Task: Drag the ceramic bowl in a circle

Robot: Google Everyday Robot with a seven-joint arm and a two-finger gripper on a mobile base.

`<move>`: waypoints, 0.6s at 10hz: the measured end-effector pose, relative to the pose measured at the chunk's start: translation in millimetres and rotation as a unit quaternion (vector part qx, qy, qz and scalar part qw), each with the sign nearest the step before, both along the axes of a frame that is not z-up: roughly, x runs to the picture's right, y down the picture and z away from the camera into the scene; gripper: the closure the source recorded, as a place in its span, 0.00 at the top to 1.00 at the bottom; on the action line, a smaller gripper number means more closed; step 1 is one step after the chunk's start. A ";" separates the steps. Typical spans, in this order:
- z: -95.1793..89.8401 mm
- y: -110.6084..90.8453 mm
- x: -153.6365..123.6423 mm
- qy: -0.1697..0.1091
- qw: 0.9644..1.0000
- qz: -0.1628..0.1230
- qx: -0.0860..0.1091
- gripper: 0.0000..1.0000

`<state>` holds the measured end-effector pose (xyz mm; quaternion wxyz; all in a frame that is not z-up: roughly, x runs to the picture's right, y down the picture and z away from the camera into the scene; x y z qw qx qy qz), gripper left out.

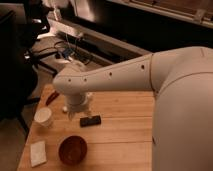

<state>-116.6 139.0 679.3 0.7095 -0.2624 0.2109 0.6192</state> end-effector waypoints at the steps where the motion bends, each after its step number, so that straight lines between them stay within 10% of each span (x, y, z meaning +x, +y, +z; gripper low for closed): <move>1: -4.8 11.7 -0.5 -0.010 1.000 -0.001 0.000 0.65; 6: 0.7 72.2 8.7 -0.043 0.999 -0.004 -0.029 0.65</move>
